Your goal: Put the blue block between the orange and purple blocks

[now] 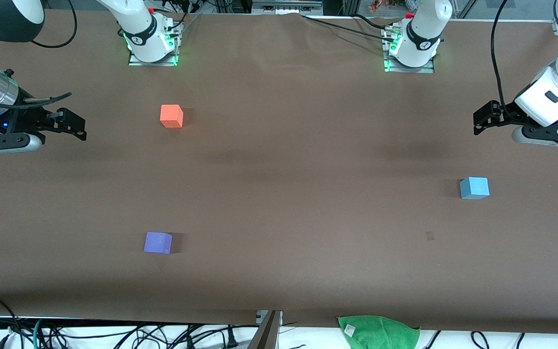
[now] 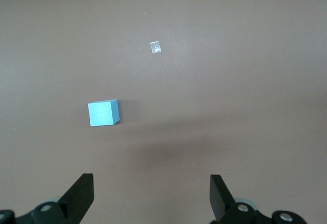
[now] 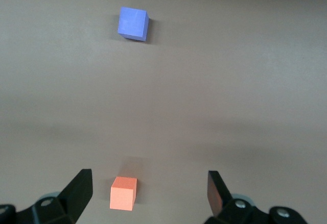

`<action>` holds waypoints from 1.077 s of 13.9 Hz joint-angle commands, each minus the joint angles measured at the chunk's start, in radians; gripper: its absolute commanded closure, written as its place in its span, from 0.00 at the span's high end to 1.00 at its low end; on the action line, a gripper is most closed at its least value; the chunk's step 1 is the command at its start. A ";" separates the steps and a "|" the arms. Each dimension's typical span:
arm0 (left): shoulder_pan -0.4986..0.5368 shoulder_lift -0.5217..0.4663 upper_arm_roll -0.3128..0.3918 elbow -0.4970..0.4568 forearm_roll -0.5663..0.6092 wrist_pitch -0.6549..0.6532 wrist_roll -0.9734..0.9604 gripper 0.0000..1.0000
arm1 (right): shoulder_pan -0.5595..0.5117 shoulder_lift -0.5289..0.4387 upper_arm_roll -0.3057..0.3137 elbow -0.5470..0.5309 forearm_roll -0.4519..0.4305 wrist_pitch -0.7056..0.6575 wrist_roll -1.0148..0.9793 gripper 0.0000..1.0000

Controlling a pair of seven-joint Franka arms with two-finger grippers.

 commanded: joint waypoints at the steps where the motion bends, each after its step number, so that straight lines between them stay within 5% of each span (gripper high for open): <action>1: 0.000 0.016 0.000 0.029 -0.033 -0.003 0.001 1.00 | -0.011 -0.015 0.009 -0.013 0.001 0.000 -0.016 0.99; 15: 0.004 0.078 0.002 0.088 -0.032 -0.016 -0.009 1.00 | -0.011 -0.015 0.009 -0.013 0.001 -0.002 -0.016 0.99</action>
